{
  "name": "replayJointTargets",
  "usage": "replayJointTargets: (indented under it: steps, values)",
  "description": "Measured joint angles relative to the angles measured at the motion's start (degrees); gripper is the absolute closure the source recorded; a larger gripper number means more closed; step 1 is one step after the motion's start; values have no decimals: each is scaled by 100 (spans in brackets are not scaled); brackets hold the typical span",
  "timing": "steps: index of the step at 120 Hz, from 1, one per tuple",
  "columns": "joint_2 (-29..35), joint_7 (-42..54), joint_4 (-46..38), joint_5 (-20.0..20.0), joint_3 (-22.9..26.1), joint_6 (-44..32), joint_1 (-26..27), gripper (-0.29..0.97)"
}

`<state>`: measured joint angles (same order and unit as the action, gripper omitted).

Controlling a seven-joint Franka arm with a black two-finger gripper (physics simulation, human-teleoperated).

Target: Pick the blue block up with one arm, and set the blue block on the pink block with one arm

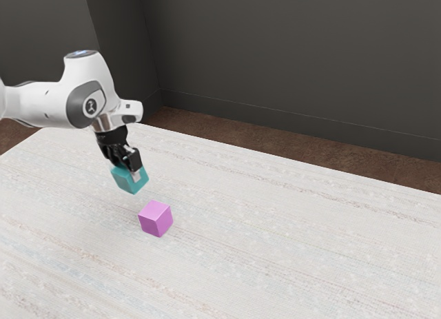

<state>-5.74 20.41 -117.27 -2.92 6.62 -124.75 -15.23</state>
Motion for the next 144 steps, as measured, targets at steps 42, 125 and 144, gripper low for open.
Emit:
replayJointTargets:
  steps: [42,125,144]
  values:
    - [180,-440,-419,-108,331,-91,-7,38]
    - [-31,-946,-501,-187,489,-327,-2,38]
    - [-126,-1003,-420,-167,480,-334,-14,38]
